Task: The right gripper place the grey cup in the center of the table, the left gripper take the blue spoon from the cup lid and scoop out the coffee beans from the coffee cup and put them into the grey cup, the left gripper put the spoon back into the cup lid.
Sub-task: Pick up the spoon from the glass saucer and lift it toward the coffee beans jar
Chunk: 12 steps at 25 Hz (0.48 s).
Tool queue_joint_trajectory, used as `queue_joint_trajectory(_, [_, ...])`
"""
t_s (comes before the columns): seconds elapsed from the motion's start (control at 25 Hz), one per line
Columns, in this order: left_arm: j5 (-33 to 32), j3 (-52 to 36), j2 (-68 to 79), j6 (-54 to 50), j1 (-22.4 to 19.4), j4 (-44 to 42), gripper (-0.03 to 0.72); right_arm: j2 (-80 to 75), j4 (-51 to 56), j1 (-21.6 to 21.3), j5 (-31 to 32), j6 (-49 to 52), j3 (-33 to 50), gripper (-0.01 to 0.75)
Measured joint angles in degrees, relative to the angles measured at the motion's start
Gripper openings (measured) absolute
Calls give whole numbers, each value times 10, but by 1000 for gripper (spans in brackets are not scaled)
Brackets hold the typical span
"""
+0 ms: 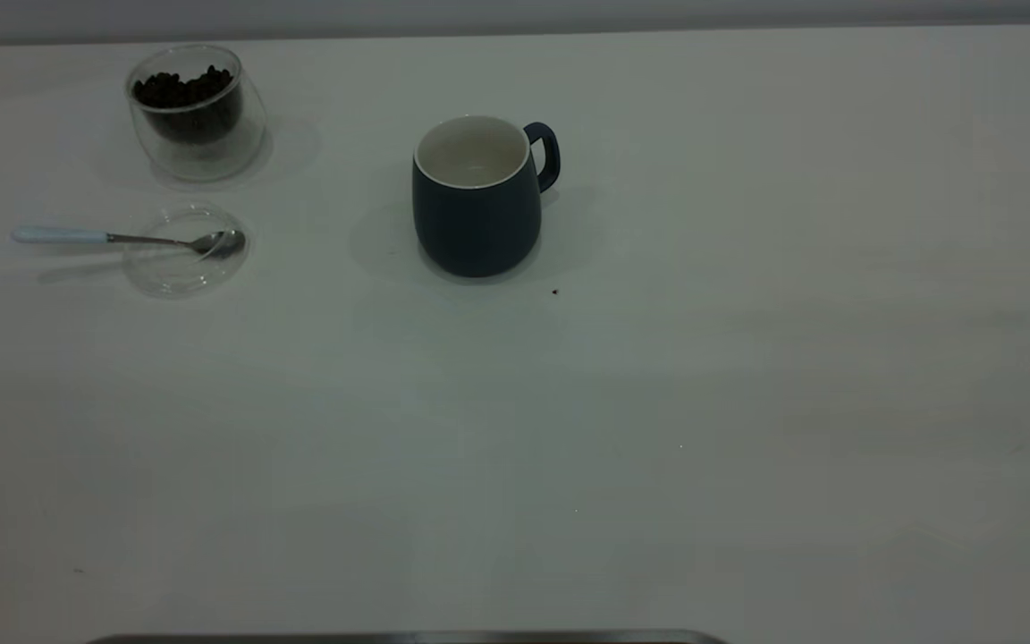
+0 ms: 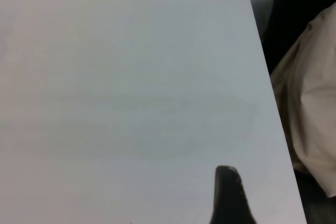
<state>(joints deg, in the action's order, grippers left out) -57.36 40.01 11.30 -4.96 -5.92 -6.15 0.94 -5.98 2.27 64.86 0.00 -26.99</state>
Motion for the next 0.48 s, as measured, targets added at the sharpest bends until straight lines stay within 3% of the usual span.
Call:
queue_joint_trajectory(0.2, [88,68,207,-63,0,-179,228,0,-1,0,0,0,0,453])
queue_joint_trajectory(0.32, [85,111,363,-140,0,-305,211,0,-1,0,0,0,0,453])
queue_joint_trajectory(0.48, [72,187,578,-198,0,-361,176,0,-1,0,0,0,0,453])
